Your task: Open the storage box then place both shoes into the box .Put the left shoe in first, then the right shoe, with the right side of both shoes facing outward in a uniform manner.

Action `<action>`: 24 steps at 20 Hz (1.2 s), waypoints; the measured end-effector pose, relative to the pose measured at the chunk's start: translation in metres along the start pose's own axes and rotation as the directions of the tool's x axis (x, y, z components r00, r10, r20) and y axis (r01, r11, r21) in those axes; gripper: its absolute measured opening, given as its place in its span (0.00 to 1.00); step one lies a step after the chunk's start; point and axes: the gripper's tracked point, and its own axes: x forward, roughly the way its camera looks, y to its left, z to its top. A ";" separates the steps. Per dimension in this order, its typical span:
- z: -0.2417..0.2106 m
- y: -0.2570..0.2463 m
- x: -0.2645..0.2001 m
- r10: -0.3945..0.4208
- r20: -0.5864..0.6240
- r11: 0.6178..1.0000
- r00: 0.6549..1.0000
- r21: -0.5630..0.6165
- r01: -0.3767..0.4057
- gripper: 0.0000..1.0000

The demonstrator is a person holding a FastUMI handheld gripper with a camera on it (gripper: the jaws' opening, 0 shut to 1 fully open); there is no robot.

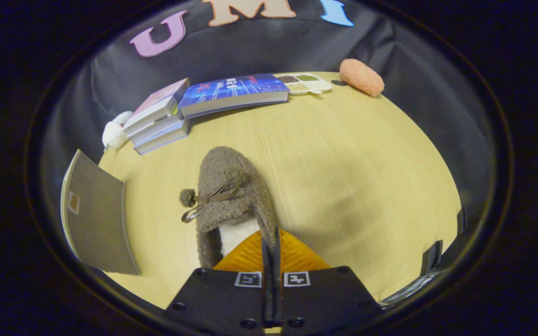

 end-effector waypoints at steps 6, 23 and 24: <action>0.024 0.036 -0.031 0.068 0.042 0.994 0.997 0.086 -0.071 0.03; 0.088 0.275 -0.138 0.401 0.158 0.909 0.902 0.057 -0.414 0.03; 0.082 0.288 -0.140 0.416 0.146 0.903 0.897 0.048 -0.427 0.03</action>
